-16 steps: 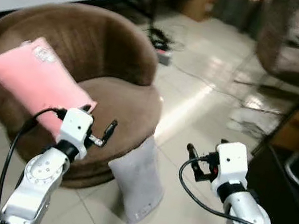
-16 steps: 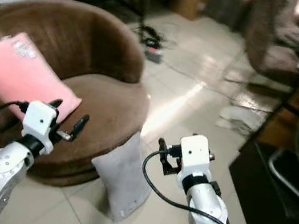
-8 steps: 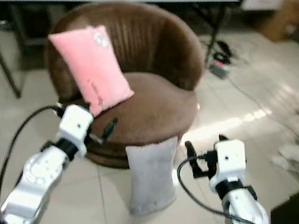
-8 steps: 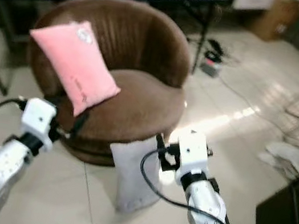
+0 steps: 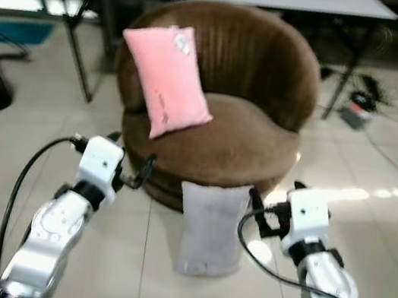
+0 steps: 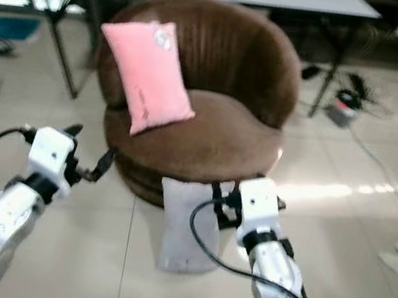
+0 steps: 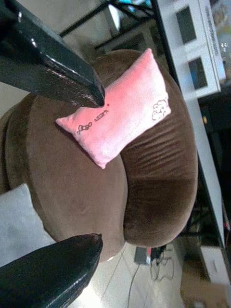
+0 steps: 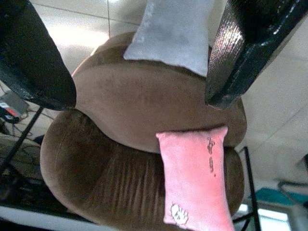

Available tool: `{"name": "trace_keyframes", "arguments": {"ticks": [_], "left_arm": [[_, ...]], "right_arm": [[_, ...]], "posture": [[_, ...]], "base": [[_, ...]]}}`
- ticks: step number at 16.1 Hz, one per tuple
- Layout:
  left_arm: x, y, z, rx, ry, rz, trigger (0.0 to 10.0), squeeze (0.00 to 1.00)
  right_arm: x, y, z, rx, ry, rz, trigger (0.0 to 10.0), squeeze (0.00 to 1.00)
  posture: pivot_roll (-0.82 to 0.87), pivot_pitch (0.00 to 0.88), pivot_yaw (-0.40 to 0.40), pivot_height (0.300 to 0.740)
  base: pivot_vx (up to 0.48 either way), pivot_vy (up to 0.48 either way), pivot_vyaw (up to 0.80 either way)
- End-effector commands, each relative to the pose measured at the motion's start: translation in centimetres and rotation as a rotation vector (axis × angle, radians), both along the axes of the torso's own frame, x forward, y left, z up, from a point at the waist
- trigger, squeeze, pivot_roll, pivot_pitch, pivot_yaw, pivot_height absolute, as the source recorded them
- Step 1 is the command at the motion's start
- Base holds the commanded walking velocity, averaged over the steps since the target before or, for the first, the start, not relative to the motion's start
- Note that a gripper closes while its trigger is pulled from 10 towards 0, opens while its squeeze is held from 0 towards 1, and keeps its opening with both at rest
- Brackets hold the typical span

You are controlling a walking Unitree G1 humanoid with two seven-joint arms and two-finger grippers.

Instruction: Move the pillow to the sofa from floor

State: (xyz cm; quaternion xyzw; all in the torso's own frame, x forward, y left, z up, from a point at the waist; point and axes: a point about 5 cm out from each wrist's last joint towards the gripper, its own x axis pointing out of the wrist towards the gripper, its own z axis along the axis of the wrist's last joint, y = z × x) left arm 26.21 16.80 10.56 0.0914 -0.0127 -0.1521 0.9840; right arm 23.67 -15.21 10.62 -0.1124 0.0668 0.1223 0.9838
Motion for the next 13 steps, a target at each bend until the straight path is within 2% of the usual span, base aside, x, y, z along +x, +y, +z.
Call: {"name": "trace_keyframes", "arguments": {"ticks": [1, 13], "left_arm": [[-0.04, -0.06, -0.04, 0.015, 0.006, -0.003, 10.0, 0.00], [0.17, -0.02, 0.38, 0.009, -0.013, 0.005, 10.0, 0.00]], "right_arm": [[0.07, -0.26, 0.17, -0.006, -0.012, -0.010, 10.0, 0.00], [0.31, -0.25, 0.24, -0.024, -0.026, -0.020, 10.0, 0.00]], "posture": [[0.00, 0.027, 0.050, 0.740], [0.00, 0.039, 0.050, 0.740]], "base": [[0.000, -0.420, 0.80], [0.000, -0.418, 0.80]]}}
